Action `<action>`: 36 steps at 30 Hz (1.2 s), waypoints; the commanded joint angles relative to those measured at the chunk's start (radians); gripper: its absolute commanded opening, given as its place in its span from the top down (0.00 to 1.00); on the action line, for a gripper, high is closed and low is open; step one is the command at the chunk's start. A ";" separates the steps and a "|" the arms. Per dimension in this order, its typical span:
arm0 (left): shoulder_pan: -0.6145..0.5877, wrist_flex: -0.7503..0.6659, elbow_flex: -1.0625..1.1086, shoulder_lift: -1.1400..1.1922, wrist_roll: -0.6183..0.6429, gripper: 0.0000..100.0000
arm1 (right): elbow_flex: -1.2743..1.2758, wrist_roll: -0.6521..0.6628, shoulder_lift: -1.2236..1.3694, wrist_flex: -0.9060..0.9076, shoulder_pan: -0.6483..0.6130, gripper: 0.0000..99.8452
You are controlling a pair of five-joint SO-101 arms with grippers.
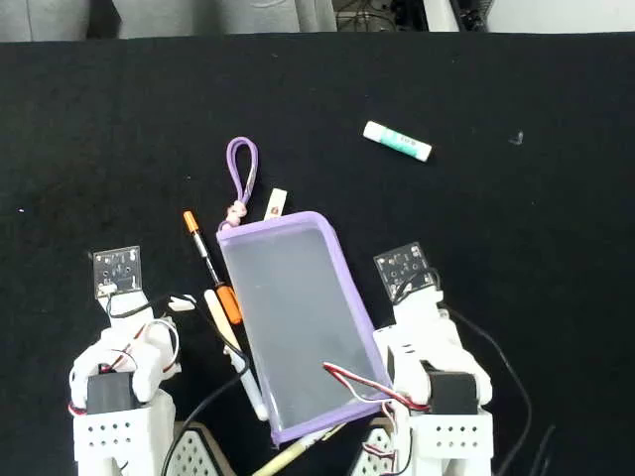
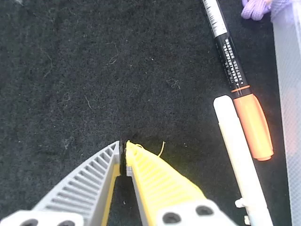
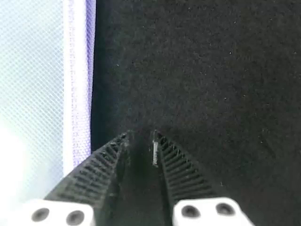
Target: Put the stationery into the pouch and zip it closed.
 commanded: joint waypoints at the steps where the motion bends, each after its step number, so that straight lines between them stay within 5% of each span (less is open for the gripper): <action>1: 0.004 0.003 0.022 -0.002 -0.005 0.97 | -0.002 -0.008 -0.084 0.006 -0.012 0.93; 36: 0.004 0.003 0.022 -0.002 -0.005 0.97 | -0.002 -0.006 -0.084 0.006 -0.051 0.93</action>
